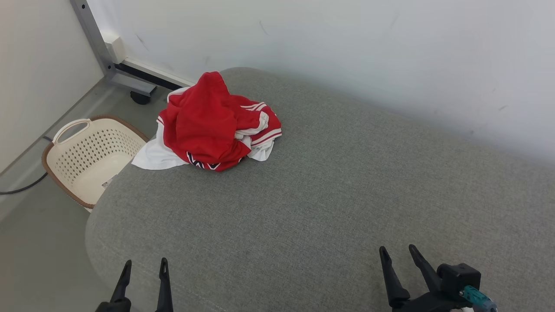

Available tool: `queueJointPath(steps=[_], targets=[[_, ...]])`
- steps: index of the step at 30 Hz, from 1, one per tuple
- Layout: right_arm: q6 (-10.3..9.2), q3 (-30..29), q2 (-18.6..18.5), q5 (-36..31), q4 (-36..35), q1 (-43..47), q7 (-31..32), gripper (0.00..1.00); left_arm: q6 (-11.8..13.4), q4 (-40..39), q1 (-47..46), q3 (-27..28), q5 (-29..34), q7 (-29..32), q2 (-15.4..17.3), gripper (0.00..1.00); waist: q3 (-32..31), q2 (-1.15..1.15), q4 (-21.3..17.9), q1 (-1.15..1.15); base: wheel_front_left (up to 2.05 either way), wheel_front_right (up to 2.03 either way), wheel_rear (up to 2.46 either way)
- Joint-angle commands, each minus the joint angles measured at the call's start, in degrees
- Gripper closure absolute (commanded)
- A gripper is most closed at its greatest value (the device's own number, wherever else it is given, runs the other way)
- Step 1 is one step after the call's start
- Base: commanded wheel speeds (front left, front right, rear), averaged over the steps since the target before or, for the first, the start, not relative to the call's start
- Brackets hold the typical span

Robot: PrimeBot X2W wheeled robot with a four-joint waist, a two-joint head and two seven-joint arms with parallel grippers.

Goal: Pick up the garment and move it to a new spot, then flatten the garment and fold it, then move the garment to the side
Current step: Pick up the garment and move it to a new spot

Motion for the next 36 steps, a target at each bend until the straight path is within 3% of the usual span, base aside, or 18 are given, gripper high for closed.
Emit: queueJointPath(steps=[1,10,19,31,36], targets=[[-0.12,0.0,-0.2,-0.1,0.1,-0.6,-0.2,0.0,0.1,0.2,0.3,-0.1,-0.1,-0.2,-0.1,0.0,0.0,0.0,0.0,0.0,0.0,0.0,0.0],[-0.12,0.1,-0.2,-0.5,-0.1,-0.1,0.3,0.0,-2.3,10.4,-9.4,0.0,-3.3,-0.2,0.4,0.0,-0.2,0.0,-0.8,0.0,0.0,0.0,0.0],[-0.12,0.6,-0.2,-2.8,-2.9,-0.6,2.9,0.0,-3.3,25.2,-25.2,1.6,-6.1,1.3,2.3,0.0,3.2,0.0,-7.8,0.0,0.0,0.0,0.0],[-0.12,-0.2,-0.2,-6.8,-12.3,0.2,8.1,0.0,-3.3,40.2,-45.1,4.2,-8.8,11.3,11.7,0.0,12.6,0.0,-19.6,0.0,0.0,0.0,0.0],[-0.12,-0.9,-0.1,-7.8,-15.6,0.5,9.7,0.0,-1.1,43.0,-50.7,4.9,-9.3,16.9,14.7,0.0,17.0,0.0,-21.6,0.0,0.0,0.0,0.0]])
